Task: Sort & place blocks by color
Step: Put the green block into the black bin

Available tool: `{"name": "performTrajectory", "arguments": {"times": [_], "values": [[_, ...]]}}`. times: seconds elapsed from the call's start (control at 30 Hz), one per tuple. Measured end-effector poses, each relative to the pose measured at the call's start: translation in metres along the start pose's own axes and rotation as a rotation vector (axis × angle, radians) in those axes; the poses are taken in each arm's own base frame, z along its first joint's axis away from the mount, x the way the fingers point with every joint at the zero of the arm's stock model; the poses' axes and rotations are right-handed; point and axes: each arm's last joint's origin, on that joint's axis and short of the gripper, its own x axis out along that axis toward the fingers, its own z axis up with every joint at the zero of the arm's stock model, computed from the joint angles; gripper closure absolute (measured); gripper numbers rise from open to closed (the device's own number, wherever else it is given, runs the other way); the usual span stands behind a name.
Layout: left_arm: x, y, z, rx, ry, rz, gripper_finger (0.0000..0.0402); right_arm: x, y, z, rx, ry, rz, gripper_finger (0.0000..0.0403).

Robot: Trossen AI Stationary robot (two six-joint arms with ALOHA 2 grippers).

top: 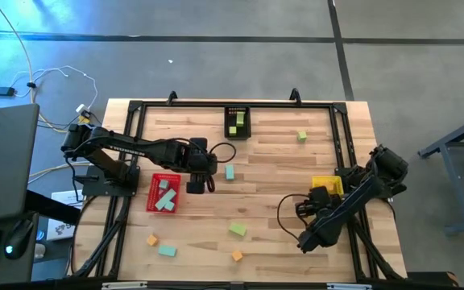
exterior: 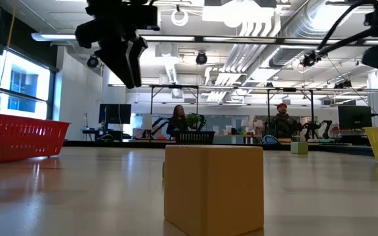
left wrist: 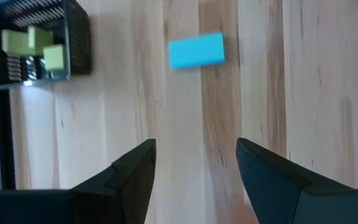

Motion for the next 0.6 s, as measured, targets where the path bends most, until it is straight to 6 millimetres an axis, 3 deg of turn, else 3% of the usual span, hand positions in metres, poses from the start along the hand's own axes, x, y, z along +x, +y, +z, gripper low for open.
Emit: {"name": "performTrajectory", "arguments": {"times": [0.27,0.6], "values": [[-0.001,-0.006,-0.003,0.04,0.018,-0.202,0.0195,-0.002,0.001,0.022,0.054,-0.066,0.095,0.0171],[-0.002,-0.01,-0.005,0.053,0.032,-0.253,0.0195,-0.003,0.001,0.047,0.04,-0.107,0.147,0.0171]]}}
